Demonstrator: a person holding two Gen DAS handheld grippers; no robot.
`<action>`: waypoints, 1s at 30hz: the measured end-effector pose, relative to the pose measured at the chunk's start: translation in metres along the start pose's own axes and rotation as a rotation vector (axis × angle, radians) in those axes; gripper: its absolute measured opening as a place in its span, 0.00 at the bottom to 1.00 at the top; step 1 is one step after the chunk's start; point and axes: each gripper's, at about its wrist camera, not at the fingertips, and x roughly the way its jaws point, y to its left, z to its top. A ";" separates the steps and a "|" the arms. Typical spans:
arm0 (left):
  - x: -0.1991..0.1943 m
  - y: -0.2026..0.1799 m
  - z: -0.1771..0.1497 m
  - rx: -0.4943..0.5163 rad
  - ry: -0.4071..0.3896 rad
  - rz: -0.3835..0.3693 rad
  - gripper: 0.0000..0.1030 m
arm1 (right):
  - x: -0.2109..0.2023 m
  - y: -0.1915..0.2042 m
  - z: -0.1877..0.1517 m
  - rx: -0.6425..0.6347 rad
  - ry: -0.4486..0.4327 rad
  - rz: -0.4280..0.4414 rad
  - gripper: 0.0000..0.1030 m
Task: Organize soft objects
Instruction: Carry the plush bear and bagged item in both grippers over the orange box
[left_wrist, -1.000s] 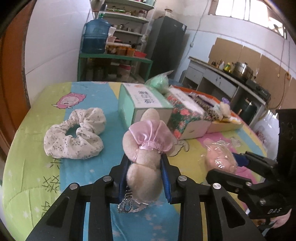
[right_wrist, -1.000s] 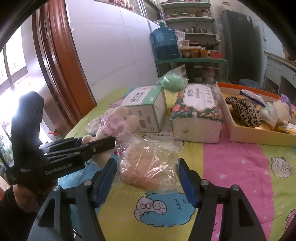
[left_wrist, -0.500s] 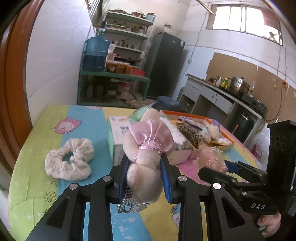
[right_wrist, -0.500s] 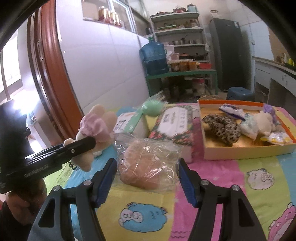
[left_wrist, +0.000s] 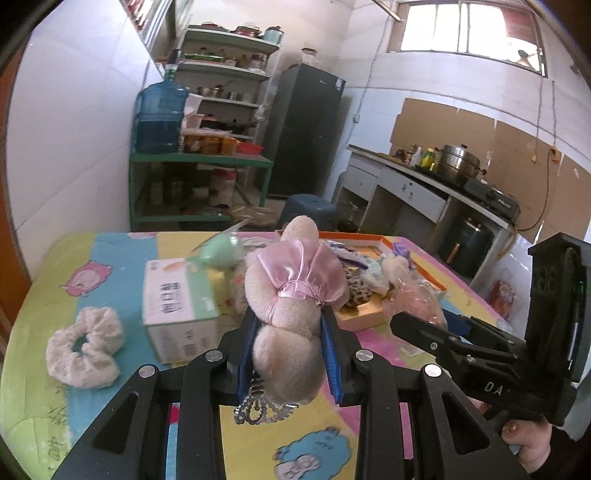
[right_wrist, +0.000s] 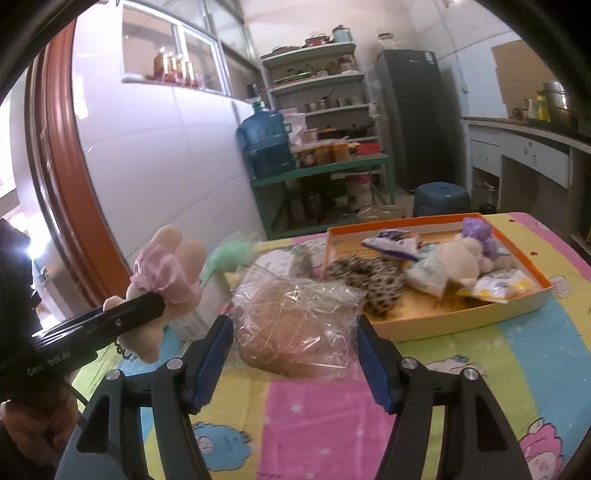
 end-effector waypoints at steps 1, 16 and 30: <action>0.002 -0.004 0.002 0.002 0.001 -0.004 0.32 | -0.002 -0.004 0.001 0.002 -0.006 -0.005 0.64; 0.050 -0.064 0.034 0.009 -0.006 -0.034 0.32 | -0.014 -0.073 0.029 0.024 -0.086 -0.081 0.64; 0.104 -0.105 0.055 0.002 0.009 -0.035 0.32 | -0.004 -0.124 0.054 0.008 -0.100 -0.110 0.64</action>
